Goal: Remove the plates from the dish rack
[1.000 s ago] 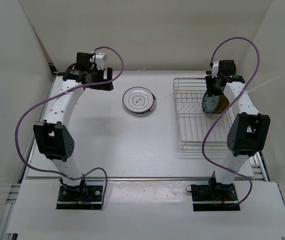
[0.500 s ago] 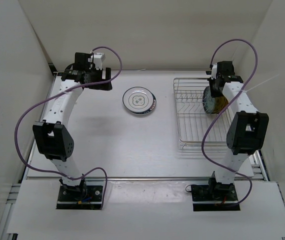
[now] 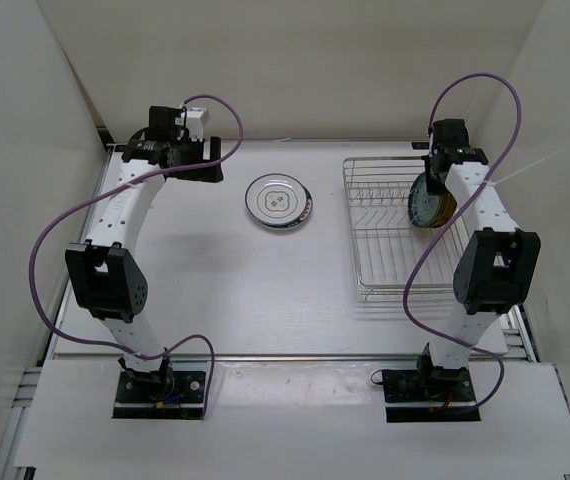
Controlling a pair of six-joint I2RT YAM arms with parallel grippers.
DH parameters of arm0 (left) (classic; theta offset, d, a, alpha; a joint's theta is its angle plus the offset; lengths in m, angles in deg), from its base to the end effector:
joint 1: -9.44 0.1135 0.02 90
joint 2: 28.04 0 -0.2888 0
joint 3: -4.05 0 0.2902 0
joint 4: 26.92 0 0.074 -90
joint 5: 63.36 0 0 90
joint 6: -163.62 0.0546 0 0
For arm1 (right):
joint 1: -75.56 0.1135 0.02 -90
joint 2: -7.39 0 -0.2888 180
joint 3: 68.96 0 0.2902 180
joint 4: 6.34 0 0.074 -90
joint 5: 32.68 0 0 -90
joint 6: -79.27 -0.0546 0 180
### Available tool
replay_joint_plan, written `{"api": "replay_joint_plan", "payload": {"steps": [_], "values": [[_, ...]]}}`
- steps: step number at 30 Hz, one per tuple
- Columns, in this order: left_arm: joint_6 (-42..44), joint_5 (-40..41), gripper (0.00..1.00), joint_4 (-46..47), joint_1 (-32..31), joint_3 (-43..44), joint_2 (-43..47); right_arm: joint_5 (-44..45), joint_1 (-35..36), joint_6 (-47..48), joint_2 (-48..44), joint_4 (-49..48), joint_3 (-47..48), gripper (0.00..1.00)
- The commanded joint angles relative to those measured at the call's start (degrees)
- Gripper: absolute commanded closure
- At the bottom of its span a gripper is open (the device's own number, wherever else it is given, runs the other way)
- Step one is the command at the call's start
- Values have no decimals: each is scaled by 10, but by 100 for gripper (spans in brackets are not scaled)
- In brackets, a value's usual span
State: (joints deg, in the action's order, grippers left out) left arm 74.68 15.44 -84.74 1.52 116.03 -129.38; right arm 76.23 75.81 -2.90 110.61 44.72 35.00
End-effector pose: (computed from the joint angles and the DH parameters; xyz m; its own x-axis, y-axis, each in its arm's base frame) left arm 0.4430 -0.0723 0.3567 -0.7215 0.1187 -0.6822 0.2793 0.9514 -0.1299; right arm 0.4565 -0.0157 0.3017 -0.7901 -0.1323 -0.5986 0.0961 0.9376 -0.3341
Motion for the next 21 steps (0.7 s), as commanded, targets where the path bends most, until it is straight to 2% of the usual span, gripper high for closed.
{"api": "replay_joint_plan", "payload": {"steps": [1,7,10,12,13,14,16,19,21], "values": [[3,0,4,4,5,-6,33,78,12,5,-47,-1,53,100],[9,12,4,4,5,-6,43,126,23,25,-98,-1,86,100],[9,-45,4,4,5,-1,43,136,46,31,-137,22,112,100],[15,-73,4,-1,-9,15,48,108,56,31,-165,44,140,100],[21,-99,4,-1,-15,20,48,82,63,21,-173,77,148,100],[21,-115,4,-1,-21,25,54,-6,63,9,-181,96,162,100],[32,-164,4,-1,-44,36,59,-108,63,9,-204,137,163,100],[39,-218,4,23,-79,36,79,-287,63,14,-231,146,123,100],[46,-236,4,36,-100,42,85,-360,63,21,-238,151,100,100]]}}
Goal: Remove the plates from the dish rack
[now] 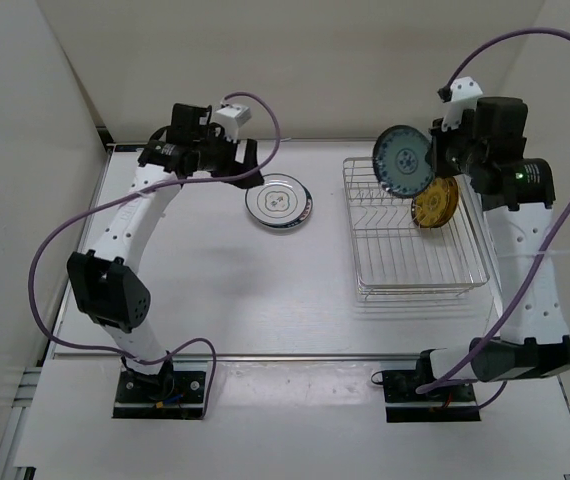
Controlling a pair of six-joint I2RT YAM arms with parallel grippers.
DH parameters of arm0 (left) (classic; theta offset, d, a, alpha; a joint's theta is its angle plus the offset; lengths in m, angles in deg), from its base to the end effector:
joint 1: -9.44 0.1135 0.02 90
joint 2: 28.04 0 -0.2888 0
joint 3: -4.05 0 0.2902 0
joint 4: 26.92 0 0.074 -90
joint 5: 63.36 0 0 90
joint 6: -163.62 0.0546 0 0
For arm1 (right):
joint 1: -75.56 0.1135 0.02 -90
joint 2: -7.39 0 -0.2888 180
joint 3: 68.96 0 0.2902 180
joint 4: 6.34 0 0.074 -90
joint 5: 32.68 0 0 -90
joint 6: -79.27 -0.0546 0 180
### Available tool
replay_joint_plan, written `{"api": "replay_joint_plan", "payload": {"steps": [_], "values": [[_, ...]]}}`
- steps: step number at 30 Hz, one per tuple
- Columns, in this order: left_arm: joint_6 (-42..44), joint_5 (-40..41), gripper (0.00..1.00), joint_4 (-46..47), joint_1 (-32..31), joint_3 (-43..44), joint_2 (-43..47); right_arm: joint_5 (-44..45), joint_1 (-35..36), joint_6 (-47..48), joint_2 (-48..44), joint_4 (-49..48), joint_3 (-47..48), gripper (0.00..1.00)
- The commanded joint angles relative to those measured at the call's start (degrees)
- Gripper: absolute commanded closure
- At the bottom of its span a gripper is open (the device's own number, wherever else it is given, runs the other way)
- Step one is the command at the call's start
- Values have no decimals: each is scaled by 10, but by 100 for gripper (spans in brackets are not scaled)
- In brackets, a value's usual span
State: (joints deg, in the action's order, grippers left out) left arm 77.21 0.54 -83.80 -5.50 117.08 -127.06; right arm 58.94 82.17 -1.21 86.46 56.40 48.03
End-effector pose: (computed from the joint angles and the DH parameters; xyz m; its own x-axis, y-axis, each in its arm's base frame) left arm 0.4161 -0.1359 0.3853 -0.6220 0.2242 -0.7502 0.5831 0.7720 -0.2528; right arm 0.3090 0.0343 0.5214 -0.3964 -0.2124 -0.8932 -0.1573 0.9742 -0.1618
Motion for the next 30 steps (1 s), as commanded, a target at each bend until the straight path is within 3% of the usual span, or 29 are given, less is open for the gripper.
{"api": "replay_joint_plan", "payload": {"steps": [1,3,10,18,22,25,26,28,29,30], "values": [[20,-93,4,36,-53,31,62,-211,0,9,-3,34,-36,100],[20,-108,4,50,-73,31,69,-295,0,33,-3,34,-43,100],[6,-103,4,52,-170,90,32,-432,0,44,6,41,-29,100],[-6,-97,8,47,-203,136,-14,-467,5,44,17,41,-35,100],[-11,-91,17,47,-203,149,-29,-467,5,44,22,41,-35,100],[-11,-91,34,42,-203,155,-35,-467,5,44,22,41,-41,100],[-11,-91,46,42,-203,161,-41,-467,5,44,22,41,-41,100],[-11,-91,58,42,-203,161,-41,-467,5,44,28,41,-41,100],[-17,-91,70,42,-203,161,-41,-467,5,44,28,41,-41,100],[-17,-91,76,42,-203,167,-41,-467,10,44,28,41,-41,100]]}}
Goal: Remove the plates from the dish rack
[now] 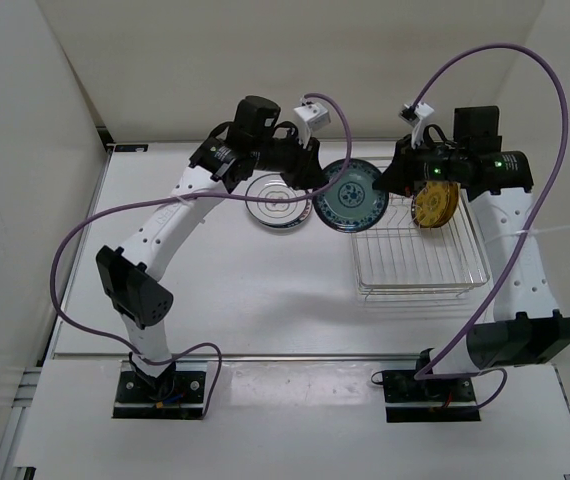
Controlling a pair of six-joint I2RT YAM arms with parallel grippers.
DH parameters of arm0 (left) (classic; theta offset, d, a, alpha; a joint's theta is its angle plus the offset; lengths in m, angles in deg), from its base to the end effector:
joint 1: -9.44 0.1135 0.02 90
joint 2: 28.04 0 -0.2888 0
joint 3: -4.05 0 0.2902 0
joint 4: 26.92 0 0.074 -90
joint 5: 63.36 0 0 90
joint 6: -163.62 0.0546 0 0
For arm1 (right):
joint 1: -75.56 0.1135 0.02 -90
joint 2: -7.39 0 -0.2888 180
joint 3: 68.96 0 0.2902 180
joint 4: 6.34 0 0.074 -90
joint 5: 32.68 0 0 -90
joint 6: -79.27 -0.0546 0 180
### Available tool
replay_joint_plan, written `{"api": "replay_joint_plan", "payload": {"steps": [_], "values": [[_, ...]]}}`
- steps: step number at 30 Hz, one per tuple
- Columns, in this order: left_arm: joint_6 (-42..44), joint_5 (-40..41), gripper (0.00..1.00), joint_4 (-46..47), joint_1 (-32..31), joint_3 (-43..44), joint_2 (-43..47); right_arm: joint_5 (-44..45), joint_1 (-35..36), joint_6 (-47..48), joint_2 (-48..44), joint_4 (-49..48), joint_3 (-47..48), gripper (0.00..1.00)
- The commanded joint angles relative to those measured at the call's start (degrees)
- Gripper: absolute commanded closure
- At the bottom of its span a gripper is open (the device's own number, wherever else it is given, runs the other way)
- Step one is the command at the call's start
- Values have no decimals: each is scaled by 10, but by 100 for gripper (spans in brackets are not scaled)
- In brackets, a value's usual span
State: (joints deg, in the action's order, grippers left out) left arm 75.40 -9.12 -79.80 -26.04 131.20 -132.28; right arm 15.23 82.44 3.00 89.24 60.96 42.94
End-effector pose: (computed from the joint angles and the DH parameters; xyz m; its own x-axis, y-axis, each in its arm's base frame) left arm 0.3567 -0.2935 0.4473 -0.3792 0.3012 -0.8749 0.8955 0.3578 -0.2649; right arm 0.3147 0.0748 0.4754 -0.4369 -0.2301 -0.8696 -0.7436 0.6364 0.2052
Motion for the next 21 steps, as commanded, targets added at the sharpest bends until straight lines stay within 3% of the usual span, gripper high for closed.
{"api": "replay_joint_plan", "payload": {"steps": [1,2,5,6,8,10,11,12,16,21], "values": [[1,10,81,2,2,26,6,-30,8,1,0,-4,10,100],[1,11,89,2,2,26,6,-23,8,1,0,-4,5,100],[-12,37,89,8,2,15,15,1,8,1,0,-10,-6,100],[-12,49,89,8,2,-2,28,10,8,1,0,-10,-6,90],[-18,69,89,21,10,-28,46,37,8,-15,0,-29,-24,58],[-25,75,89,37,37,-86,83,81,8,-20,0,-40,-29,41],[-32,80,89,46,49,-104,96,98,8,-28,0,-50,-37,26],[-32,80,89,51,74,-125,122,119,8,-34,0,-60,-46,21],[-24,61,89,64,139,-248,187,204,8,-50,-6,-98,-69,10],[4,-39,89,18,201,-315,194,312,8,-63,-6,-124,-81,10]]}}
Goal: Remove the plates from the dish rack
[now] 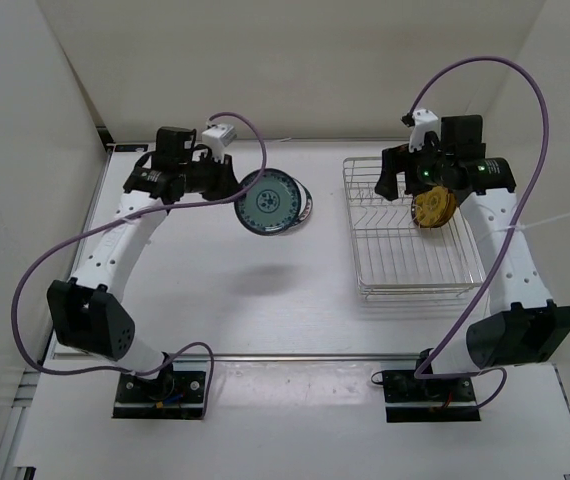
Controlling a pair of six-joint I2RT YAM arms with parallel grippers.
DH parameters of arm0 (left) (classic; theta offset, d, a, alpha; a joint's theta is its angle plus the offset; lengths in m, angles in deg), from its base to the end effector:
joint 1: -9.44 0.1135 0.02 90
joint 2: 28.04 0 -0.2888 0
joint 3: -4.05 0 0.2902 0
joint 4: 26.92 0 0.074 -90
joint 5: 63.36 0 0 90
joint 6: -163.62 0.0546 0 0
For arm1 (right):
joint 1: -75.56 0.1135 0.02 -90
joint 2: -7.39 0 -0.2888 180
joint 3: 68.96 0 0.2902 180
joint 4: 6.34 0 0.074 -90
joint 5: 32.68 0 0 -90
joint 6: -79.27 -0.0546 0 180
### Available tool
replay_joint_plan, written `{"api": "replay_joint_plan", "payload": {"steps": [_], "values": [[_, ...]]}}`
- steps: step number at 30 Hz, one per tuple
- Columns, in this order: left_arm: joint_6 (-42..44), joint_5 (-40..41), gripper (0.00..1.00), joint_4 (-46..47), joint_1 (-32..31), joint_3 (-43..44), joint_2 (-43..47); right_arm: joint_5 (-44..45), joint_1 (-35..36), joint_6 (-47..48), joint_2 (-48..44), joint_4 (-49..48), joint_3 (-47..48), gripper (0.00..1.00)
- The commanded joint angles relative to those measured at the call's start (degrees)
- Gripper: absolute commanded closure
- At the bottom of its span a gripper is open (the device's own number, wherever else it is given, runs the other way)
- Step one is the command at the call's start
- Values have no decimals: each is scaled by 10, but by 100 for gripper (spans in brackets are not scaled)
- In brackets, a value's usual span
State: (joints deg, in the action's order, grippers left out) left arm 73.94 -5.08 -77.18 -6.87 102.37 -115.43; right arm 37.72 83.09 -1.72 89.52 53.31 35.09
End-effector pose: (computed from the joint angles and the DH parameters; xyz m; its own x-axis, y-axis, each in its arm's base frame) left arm 0.3614 -0.1357 0.3807 -0.6048 0.1819 -0.7754 0.6326 0.7012 -0.3289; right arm 0.3435 0.0639 0.4312 -0.5387 -0.2200 -0.8133 -0.4767 0.8755 0.0789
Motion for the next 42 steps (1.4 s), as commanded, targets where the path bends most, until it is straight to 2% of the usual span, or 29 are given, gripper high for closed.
{"api": "replay_joint_plan", "payload": {"steps": [1,2,8,17,24,25,26,31,35,37,38,40,42], "values": [[24,-88,89,-14,9,-58,18,112,1,-16,-9,-54,-10,9],[31,-94,89,-14,9,-74,18,148,1,-16,-9,-59,-10,9],[50,-106,89,5,16,-149,-66,222,6,21,-9,-71,-40,9],[50,-123,89,1,10,-118,-210,260,6,53,-46,-94,-87,9],[50,-105,88,1,-21,-129,-242,265,6,58,-46,-105,-99,9],[50,-105,85,1,-21,-129,-242,265,6,58,-46,-105,-99,9],[50,-105,76,1,-21,-134,-242,265,6,58,-46,-105,-99,9],[57,-99,56,-6,-21,-140,-228,272,6,58,-21,-111,-99,8],[70,-80,26,-12,-21,-145,-199,292,0,58,14,-111,-85,8],[76,-62,18,-12,-21,-151,-171,298,-7,58,43,-111,-71,8],[81,-55,8,-12,-21,-157,-152,304,-15,58,52,-111,-56,8],[89,-36,1,-24,-21,-157,-133,304,-22,58,83,-111,-40,9],[96,-19,1,-39,-21,-152,-97,304,-30,64,109,-111,-16,9]]}}
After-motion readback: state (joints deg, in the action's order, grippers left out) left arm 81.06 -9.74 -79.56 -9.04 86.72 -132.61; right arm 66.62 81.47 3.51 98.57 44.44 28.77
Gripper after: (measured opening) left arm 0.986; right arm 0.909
